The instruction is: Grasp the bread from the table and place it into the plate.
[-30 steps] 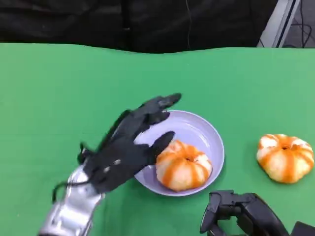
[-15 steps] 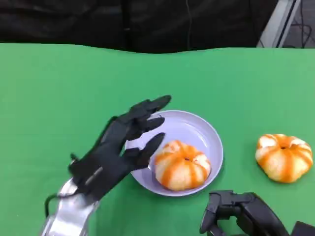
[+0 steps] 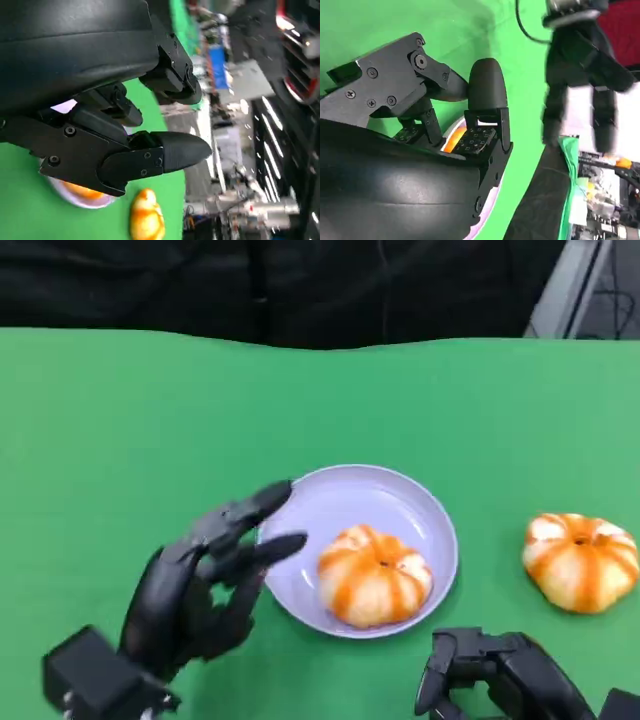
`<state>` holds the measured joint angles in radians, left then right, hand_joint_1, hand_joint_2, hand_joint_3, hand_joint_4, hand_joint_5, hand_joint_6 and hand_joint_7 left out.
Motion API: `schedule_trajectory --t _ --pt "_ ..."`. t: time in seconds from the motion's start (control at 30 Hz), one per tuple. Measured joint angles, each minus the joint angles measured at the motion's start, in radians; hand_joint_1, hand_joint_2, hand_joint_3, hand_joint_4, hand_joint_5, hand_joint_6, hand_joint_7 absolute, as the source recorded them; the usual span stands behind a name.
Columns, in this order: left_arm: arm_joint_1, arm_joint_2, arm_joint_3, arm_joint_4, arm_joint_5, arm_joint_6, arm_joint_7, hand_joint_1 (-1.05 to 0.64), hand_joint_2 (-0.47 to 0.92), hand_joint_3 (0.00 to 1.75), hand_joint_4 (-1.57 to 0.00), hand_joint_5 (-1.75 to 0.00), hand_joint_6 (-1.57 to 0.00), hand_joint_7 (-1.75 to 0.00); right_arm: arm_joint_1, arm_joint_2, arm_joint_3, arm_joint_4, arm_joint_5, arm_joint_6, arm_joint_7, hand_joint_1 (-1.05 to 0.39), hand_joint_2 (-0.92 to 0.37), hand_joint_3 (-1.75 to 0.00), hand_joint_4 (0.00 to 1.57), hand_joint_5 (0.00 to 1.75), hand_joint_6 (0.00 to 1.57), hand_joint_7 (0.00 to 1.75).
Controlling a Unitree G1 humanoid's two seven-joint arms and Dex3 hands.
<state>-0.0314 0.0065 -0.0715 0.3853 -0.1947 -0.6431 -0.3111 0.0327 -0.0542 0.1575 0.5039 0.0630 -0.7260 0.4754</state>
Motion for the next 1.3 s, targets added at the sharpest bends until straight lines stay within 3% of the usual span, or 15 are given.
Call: schedule_trajectory --t 0.2,0.57,0.67,0.77,0.83,0.93,1.0,1.2,1.3 --pt "0.082 -0.008 0.015 -0.003 -0.102 -0.065 -0.126 -0.73 0.92 0.54 -0.90 -0.04 -0.64 -0.03 -0.002 0.001 -0.002 0.014 0.003 -0.010 0.006 -0.14 -0.60 -0.96 0.83 1.57 0.86 1.25" --pt "0.121 -0.028 0.069 0.038 -0.165 -0.093 -0.218 -0.70 0.92 0.52 -0.93 -0.03 -0.68 -0.02 -0.001 0.001 -0.005 0.014 -0.003 -0.009 0.000 -0.14 -0.60 -0.97 0.84 1.56 0.86 1.24" --pt "0.116 -0.036 0.076 0.070 -0.164 -0.129 -0.239 -0.64 0.92 0.41 -0.95 -0.03 -0.68 -0.02 -0.001 0.000 -0.005 0.011 -0.004 -0.008 0.000 -0.14 -0.60 -0.97 0.84 1.57 0.86 1.25" --pt "0.115 -0.044 0.077 0.122 -0.150 -0.187 -0.262 -0.48 0.92 0.22 -0.98 -0.02 -0.70 -0.01 0.002 0.000 -0.005 0.001 -0.003 -0.008 0.000 -0.14 -0.60 -0.97 0.83 1.57 0.86 1.24" --pt "0.116 -0.045 0.076 0.138 -0.137 -0.208 -0.266 -0.40 0.92 0.19 -0.99 -0.02 -0.72 -0.02 0.007 0.000 -0.005 -0.005 -0.003 -0.007 0.001 -0.14 -0.60 -0.96 0.83 1.57 0.86 1.24" --pt "0.119 -0.046 0.075 0.146 -0.109 -0.221 -0.262 -0.08 0.92 0.18 -1.04 -0.03 -0.79 -0.03 0.015 -0.002 -0.005 -0.018 -0.002 0.002 0.002 -0.14 -0.61 -0.97 0.83 1.57 0.86 1.24" --pt "0.127 -0.049 0.073 0.146 -0.075 -0.229 -0.245 -0.01 0.92 0.21 -1.05 -0.03 -0.81 -0.03 0.023 -0.008 -0.005 -0.032 -0.003 0.009 0.002 -0.14 -0.60 -0.97 0.83 1.57 0.86 1.24" --pt "0.141 -0.063 0.067 0.146 0.004 -0.265 -0.191 0.02 0.91 0.26 -1.06 -0.02 -0.84 -0.02 0.031 -0.015 -0.006 -0.051 -0.002 0.009 0.002 -0.14 -0.60 -0.99 0.82 1.58 0.85 1.25" --pt "0.141 -0.063 0.067 0.148 0.022 -0.278 -0.170 -0.01 0.92 0.32 -1.13 -0.04 -0.96 -0.06 0.036 -0.018 -0.006 -0.056 0.000 0.011 0.002 -0.12 -0.59 -1.01 0.83 1.56 0.86 1.25"
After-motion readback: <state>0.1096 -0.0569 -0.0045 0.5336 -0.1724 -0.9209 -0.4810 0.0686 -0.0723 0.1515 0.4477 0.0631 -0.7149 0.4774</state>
